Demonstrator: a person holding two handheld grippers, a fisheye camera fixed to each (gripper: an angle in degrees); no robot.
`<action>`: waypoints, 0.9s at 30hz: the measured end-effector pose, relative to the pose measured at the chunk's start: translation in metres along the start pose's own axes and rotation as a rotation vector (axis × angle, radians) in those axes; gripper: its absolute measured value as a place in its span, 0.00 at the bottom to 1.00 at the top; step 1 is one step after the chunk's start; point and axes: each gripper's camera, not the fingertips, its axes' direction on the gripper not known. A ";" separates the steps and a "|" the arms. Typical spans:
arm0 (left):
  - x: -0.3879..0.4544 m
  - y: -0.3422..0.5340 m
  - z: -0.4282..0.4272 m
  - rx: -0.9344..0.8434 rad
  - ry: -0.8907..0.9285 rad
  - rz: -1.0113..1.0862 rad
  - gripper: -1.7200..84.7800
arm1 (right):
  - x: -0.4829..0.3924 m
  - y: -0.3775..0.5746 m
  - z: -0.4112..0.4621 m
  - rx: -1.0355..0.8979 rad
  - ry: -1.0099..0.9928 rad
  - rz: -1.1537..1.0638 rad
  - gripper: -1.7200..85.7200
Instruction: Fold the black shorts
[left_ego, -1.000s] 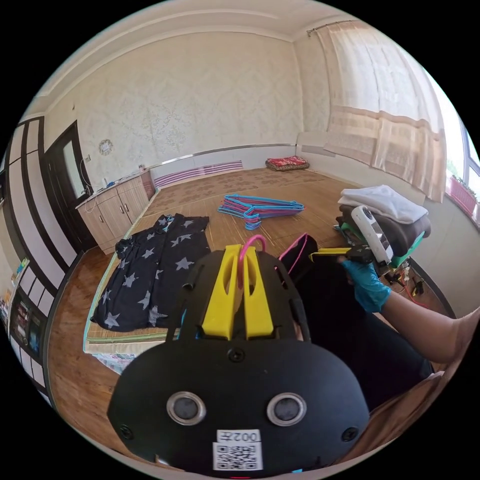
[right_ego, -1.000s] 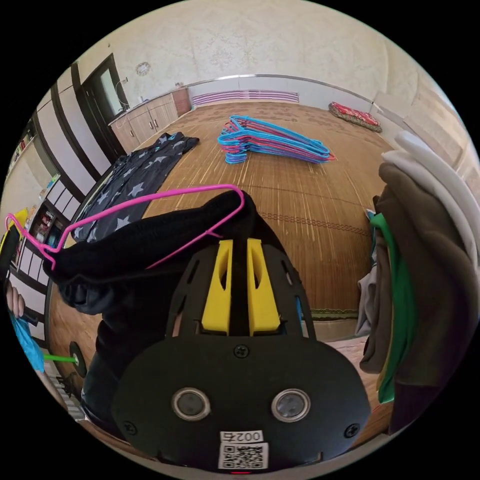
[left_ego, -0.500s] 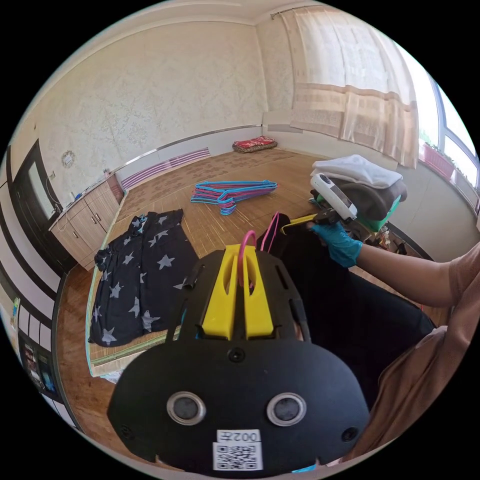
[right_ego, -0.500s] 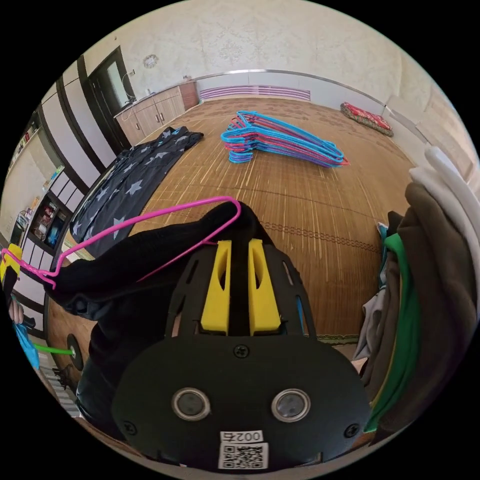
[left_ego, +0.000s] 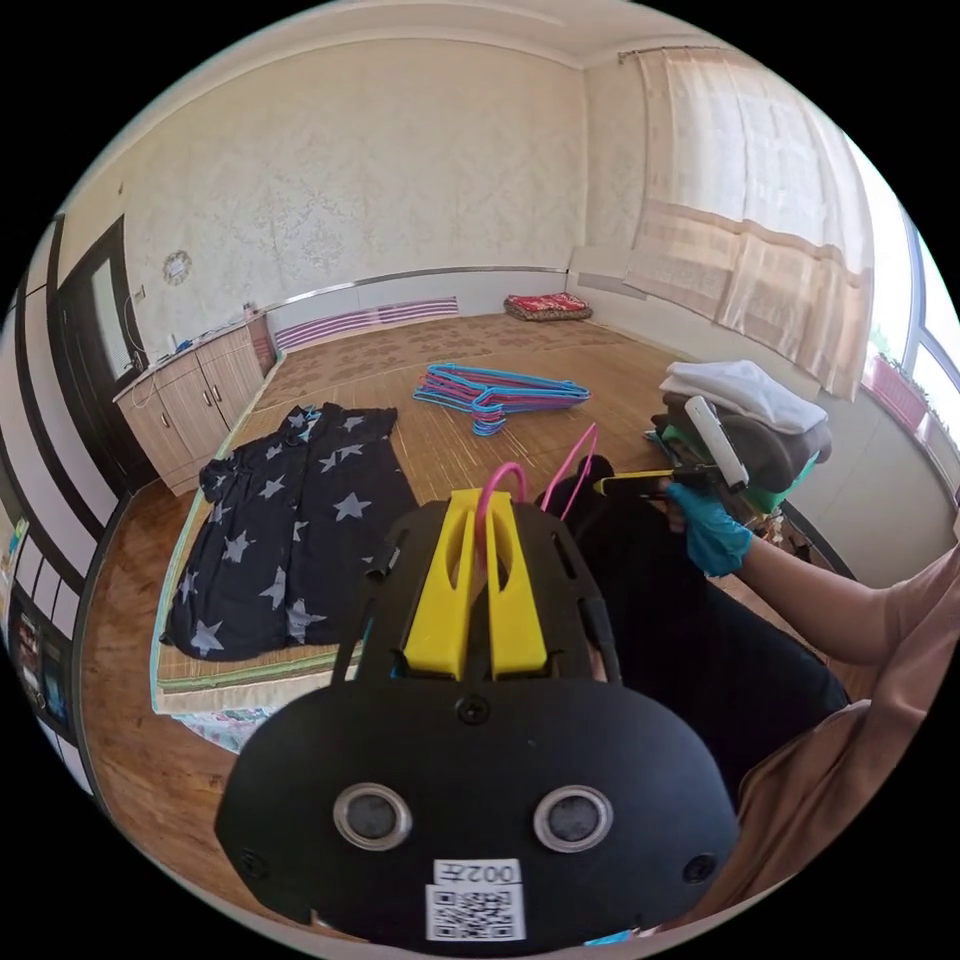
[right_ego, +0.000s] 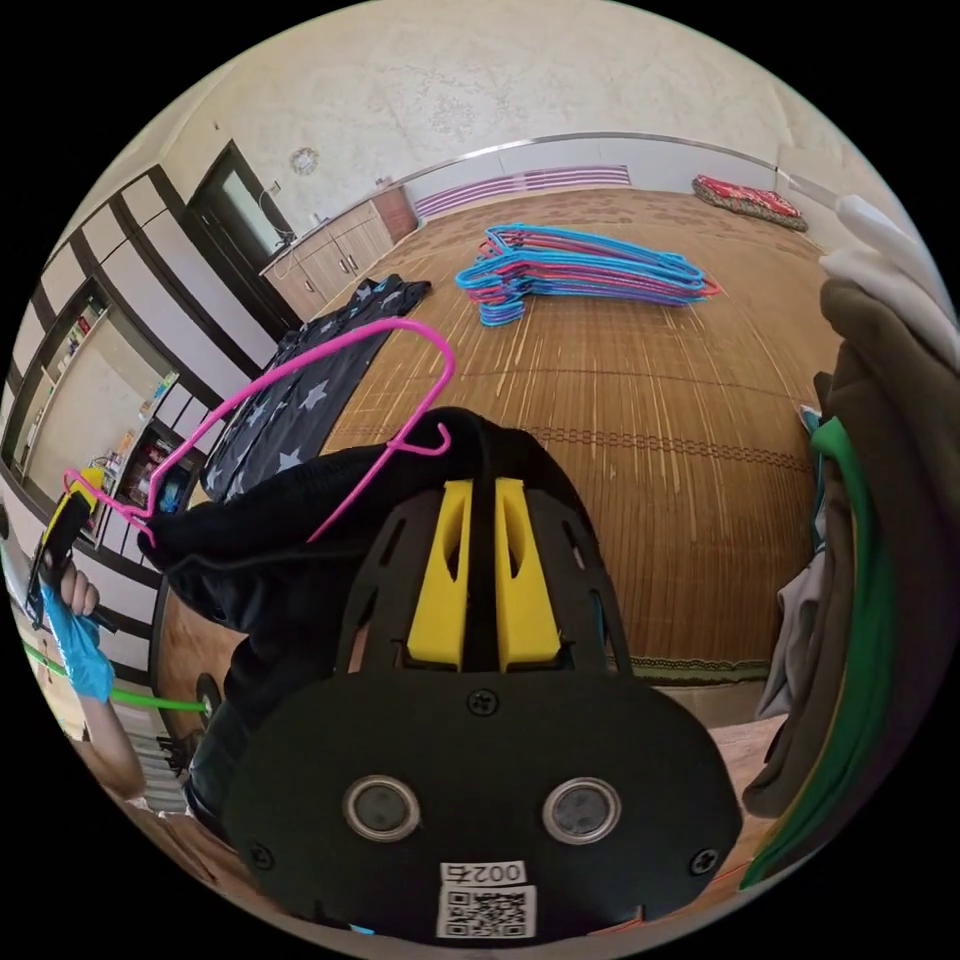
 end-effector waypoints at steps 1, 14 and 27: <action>0.002 -0.003 -0.001 0.012 0.001 0.007 0.01 | 0.001 0.003 -0.005 -0.007 -0.014 -0.020 0.08; 0.019 -0.047 -0.022 0.149 0.053 0.054 0.01 | -0.009 0.014 -0.064 0.117 -0.239 -0.212 0.15; 0.032 -0.082 -0.030 0.182 0.052 0.088 0.01 | -0.008 -0.012 -0.087 0.228 -0.291 -0.072 0.11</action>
